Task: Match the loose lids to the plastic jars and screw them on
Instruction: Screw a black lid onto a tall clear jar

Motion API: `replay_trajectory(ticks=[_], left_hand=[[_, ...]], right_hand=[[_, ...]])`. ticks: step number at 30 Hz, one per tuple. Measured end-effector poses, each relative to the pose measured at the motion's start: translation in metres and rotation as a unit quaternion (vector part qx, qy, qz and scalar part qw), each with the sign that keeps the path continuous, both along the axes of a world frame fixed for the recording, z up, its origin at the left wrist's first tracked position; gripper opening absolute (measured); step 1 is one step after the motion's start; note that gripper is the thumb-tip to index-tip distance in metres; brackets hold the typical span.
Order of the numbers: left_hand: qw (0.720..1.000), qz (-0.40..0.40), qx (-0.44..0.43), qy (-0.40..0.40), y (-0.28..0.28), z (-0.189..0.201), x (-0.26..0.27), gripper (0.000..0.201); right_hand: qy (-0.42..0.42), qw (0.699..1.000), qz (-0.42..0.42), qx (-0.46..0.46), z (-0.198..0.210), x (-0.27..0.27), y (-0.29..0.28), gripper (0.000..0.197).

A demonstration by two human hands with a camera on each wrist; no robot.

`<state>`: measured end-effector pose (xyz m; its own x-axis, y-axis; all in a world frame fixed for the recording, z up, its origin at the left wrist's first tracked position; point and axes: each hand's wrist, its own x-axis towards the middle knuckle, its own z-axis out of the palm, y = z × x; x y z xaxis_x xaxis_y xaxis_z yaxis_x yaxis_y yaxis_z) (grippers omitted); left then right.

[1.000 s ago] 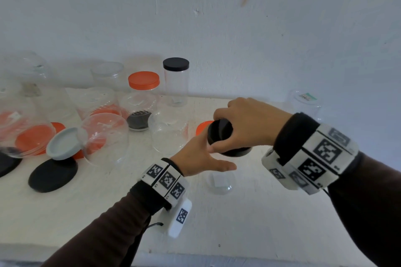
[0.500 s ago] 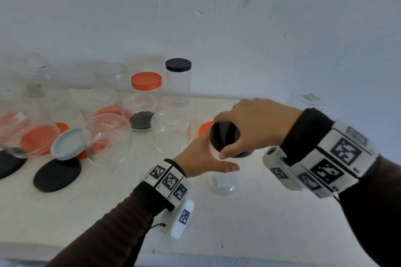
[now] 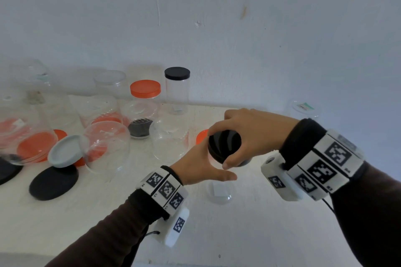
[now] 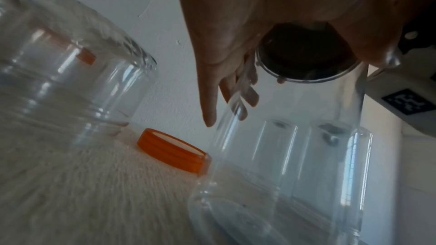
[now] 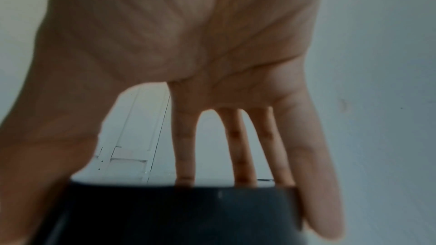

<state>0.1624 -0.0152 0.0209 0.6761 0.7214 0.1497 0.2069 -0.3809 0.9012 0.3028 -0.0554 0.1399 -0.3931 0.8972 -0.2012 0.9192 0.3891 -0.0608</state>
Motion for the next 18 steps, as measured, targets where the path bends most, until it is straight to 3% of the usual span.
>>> replay_trajectory(ticks=[6, 9, 13, 15, 18], left_hand=[[0.994, -0.006, 0.083, 0.069, 0.011, 0.019, -0.025, 0.070], [0.983, 0.070, 0.147, 0.088, 0.032, 0.022, -0.043, 0.052], [0.939, 0.201, 0.264, 0.095, 0.069, 0.017, -0.051, 0.027], [0.928, 0.209, 0.280, 0.133, 0.083, 0.012, -0.048, 0.036], [0.916, 0.198, 0.292, 0.192, 0.096, 0.001, -0.046, 0.068]], right_hand=[[0.061, 0.998, -0.019, 0.009, 0.009, 0.010, 0.000, 0.066], [0.066, 0.996, -0.035, 0.048, 0.023, 0.020, 0.009, 0.065], [0.110, 0.983, -0.054, 0.137, 0.033, 0.027, 0.029, 0.067], [0.138, 0.972, -0.064, 0.179, 0.030, 0.025, 0.043, 0.069], [0.149, 0.961, -0.087, 0.217, 0.021, 0.022, 0.063, 0.069]])
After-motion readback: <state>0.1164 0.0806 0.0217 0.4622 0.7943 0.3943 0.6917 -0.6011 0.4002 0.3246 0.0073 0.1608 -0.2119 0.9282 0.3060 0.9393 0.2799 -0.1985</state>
